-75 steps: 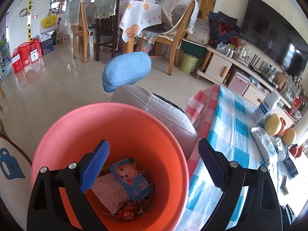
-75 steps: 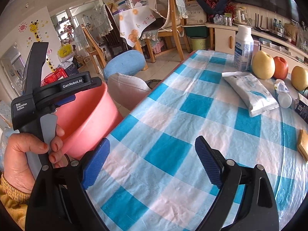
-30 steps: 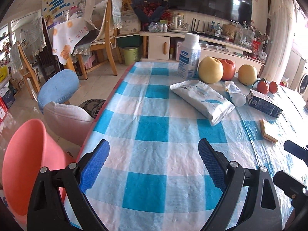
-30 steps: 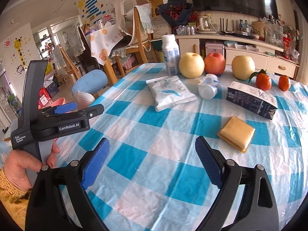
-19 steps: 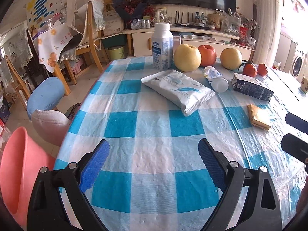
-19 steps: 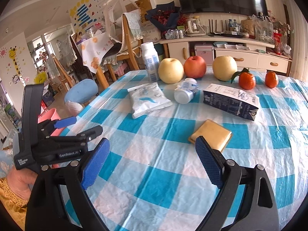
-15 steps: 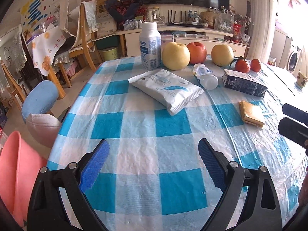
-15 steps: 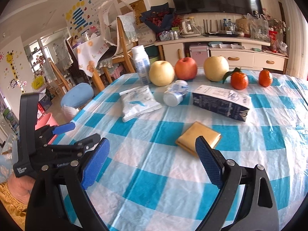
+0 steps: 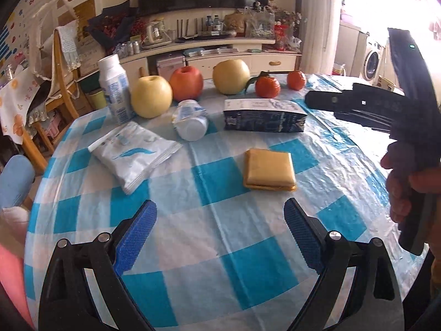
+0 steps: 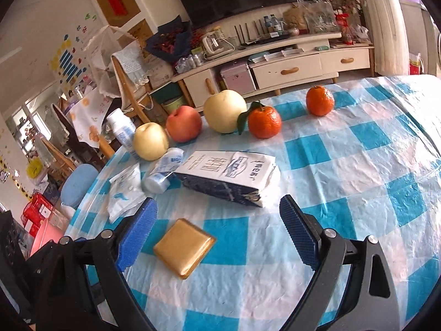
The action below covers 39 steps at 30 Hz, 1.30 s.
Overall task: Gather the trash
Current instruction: 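Grasp the white milk carton with the right tool while the left tool grasps the gold square packet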
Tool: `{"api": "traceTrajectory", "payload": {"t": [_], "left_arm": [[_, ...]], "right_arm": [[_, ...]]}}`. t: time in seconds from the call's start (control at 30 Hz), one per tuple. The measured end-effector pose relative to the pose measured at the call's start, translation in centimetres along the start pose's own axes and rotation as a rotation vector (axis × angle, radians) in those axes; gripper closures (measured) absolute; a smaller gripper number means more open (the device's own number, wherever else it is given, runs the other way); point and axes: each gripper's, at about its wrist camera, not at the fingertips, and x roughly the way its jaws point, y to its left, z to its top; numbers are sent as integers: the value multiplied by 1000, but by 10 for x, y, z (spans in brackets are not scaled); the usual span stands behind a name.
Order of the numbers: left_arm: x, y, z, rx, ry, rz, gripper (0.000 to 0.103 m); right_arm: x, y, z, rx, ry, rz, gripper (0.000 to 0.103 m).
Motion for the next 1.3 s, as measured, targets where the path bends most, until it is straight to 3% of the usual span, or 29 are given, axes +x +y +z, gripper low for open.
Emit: {"api": "traceTrajectory", "payload": {"t": [0.23,0.67,0.9,1.07,1.3], "left_arm": [[29,-36,18,75,26,-42,10],[72,-46,27,52,110,-39,10],[80,-51,27,68,130,-22,10],[84,-51,30,56,137,-35,11],[85,-43,31,3,132,-48,22]], "right_arm": [[29,-25,14,37,51,39,12],[60,-25,37,-154,79,24,12],[76,-20,54,-227,101,84,12],[95,-5,50,-318,167,107,12],[106,11,38,-431,209,66,12]]}}
